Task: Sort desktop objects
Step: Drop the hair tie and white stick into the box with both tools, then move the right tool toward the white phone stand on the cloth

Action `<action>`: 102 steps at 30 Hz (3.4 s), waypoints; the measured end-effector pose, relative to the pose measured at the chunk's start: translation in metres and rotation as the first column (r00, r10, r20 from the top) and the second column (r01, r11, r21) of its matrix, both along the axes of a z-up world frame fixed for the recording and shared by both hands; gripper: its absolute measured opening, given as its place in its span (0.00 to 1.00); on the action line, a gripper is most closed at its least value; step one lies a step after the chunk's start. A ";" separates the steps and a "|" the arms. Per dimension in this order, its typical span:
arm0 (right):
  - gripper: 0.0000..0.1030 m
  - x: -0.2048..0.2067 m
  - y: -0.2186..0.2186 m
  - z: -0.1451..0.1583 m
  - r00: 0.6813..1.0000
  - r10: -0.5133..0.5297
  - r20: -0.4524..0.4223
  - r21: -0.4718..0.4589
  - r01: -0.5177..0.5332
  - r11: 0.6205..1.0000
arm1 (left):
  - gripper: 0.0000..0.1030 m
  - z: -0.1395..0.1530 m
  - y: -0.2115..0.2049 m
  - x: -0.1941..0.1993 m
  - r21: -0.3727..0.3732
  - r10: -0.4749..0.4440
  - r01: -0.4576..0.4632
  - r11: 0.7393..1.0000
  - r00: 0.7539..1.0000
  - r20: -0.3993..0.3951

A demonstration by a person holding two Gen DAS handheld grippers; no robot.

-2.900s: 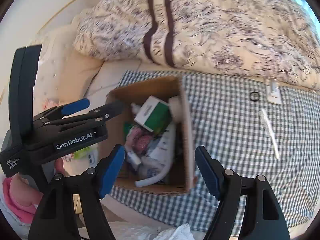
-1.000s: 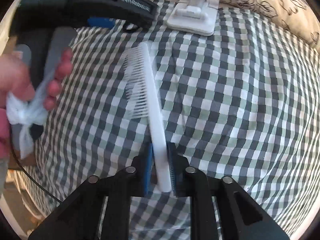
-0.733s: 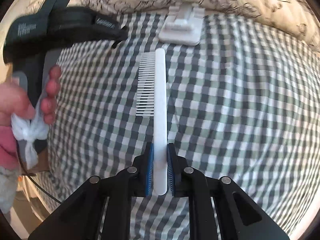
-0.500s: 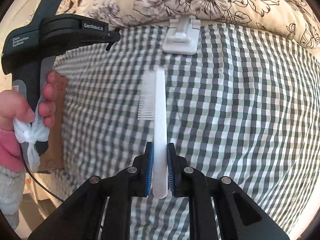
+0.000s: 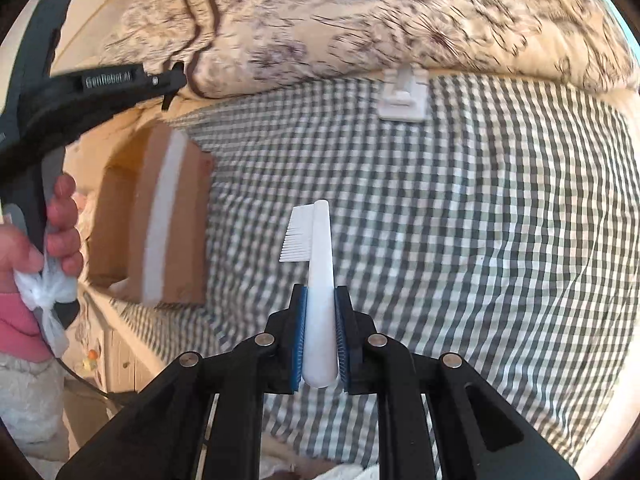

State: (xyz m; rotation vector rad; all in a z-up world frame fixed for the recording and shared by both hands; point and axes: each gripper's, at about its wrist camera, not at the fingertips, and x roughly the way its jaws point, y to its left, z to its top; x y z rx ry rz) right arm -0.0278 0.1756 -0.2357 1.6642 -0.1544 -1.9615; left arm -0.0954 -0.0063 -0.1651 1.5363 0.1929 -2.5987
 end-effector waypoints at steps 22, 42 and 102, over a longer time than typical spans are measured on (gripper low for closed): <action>0.12 0.099 -0.228 0.111 0.965 0.195 -0.177 -0.103 -0.215 0.971 | 0.05 0.035 -0.230 0.150 0.037 0.131 -0.132 0.991 0.990 0.046; 0.59 0.098 -0.256 0.126 0.983 -0.034 -0.182 -0.044 0.027 0.999 | 0.90 0.010 -0.262 0.136 0.084 0.019 -0.032 0.996 0.989 0.149; 0.71 -0.163 -0.040 -0.045 0.987 -0.131 -0.091 0.105 0.140 0.985 | 0.93 -0.089 -0.010 -0.033 -0.166 0.192 -0.166 0.972 0.969 0.155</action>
